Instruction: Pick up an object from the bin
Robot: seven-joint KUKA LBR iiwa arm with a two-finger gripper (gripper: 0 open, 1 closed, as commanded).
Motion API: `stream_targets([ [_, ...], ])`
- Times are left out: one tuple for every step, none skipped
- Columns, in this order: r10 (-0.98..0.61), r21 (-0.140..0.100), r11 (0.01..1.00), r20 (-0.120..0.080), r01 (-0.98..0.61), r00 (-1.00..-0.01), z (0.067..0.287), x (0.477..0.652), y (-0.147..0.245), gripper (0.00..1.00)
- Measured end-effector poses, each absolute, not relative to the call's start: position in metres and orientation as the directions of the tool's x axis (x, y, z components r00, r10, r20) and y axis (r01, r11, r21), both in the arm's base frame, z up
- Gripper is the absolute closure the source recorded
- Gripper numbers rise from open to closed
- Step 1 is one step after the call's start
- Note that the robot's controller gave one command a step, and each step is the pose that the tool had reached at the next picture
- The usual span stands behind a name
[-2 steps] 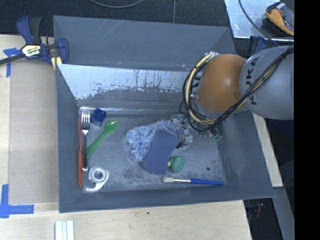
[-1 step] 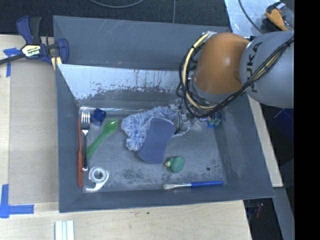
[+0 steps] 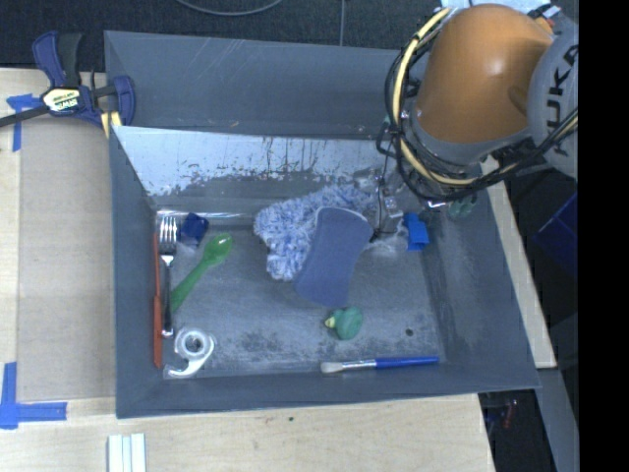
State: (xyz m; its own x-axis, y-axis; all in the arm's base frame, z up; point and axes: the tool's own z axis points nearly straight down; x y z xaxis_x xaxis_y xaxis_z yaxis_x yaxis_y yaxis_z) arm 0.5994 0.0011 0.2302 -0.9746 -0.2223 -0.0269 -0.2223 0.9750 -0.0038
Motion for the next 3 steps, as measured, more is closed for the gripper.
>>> stream_targets([
  [-0.185, -0.003, 0.983, -0.034, -0.185, -0.982, 0.132, 0.605, -0.02, 1.0],
  [-0.236, -0.005, 0.972, -0.032, -0.236, -0.971, 0.076, 0.605, -0.019, 1.0],
  [-0.224, -0.005, 0.975, -0.033, -0.223, -0.974, 0.182, 0.6, -0.024, 1.0],
])
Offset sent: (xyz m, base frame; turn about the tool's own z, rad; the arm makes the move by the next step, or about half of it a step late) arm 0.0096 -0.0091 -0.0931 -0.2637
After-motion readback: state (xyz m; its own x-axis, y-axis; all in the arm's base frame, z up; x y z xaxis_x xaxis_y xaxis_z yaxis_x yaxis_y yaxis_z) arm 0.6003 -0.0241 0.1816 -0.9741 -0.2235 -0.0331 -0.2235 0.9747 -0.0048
